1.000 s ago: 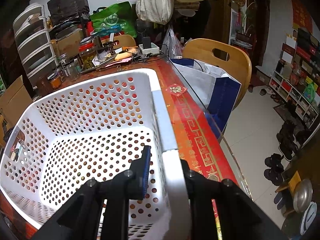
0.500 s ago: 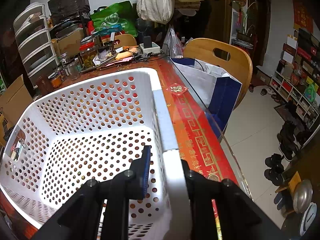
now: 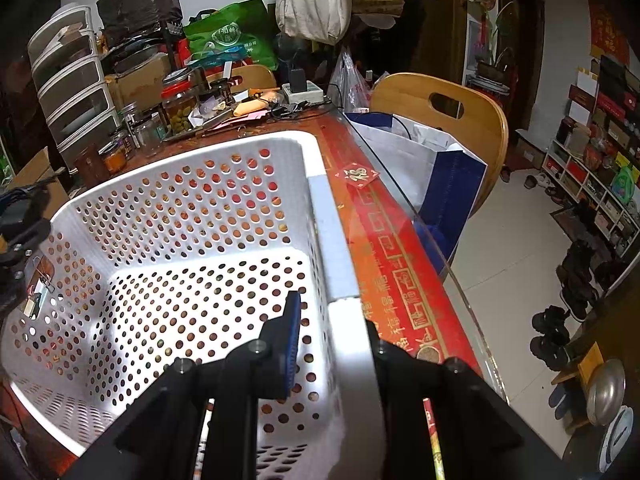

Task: Organize rigid objects
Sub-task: 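Lower the black charger into the basket and open the left tool, then grasp the white square charger with the left tool and lift it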

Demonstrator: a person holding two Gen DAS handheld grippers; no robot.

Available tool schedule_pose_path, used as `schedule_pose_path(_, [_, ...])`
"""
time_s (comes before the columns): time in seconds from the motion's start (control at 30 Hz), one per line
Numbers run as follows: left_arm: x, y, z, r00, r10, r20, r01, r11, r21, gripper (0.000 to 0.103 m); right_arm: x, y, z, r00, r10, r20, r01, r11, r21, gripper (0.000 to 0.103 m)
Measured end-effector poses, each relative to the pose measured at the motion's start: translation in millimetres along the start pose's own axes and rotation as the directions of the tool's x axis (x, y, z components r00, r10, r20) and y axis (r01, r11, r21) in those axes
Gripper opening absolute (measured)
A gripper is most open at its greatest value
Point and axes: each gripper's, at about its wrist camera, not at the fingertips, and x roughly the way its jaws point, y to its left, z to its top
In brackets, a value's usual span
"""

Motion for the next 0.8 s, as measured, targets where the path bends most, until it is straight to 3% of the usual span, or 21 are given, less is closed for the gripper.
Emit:
schedule_pose_path(0.17, [30.8,-17.6,8.5,0.994,-0.052,-0.099,0.057,0.997,0.047,0.059,-0.2,-0.7,0.2,1.0,0.008,0.0,-0.008,1.0,0.002,0.016])
schedule_pose_path(0.27, [48.0,-23.5,11.7,0.981,-0.079,-0.178,0.092,0.994,0.063,0.059,-0.3,-0.1,-0.1,1.0,0.01,-0.002,-0.01,1.0,0.0,0.016])
schedule_pose_path(0.37, [68.0,-31.8,12.4,0.955,-0.117,-0.273,0.146,0.985,0.087,0.058,-0.5,0.6,-1.0,1.0,0.013,-0.001,-0.013,1.0,0.0,0.016])
schedule_pose_path(0.5, [80.3,-41.7,8.3,0.94,-0.11,-0.324,0.163,0.977,0.141,0.062,-1.4,0.9,-1.4,1.0,0.017,-0.001,-0.017,1.0,0.002,0.016])
schedule_pose_path(0.6, [78.5,-42.1,7.0,0.947,-0.108,-0.301,0.16,0.975,0.154,0.076,-1.5,1.1,-1.3,1.0,0.014,-0.002,-0.014,1.0,0.002,0.016])
schedule_pose_path(0.67, [66.3,-34.6,8.4,0.969,-0.105,-0.225,0.137,0.982,0.13,0.082,-1.7,1.1,-1.5,1.0,0.013,-0.003,-0.013,1.0,0.002,0.016])
schedule_pose_path(0.73, [43.9,-17.5,4.9,0.981,-0.117,-0.152,0.129,0.989,0.072,0.083,-1.8,0.7,-1.5,1.0,0.014,-0.002,-0.014,1.0,0.002,0.016])
schedule_pose_path(0.8, [19.0,19.1,-4.1,0.987,-0.148,-0.067,0.146,0.989,-0.039,0.09,-1.8,0.7,-1.5,1.0,0.014,-0.003,-0.014,1.0,0.002,0.016])
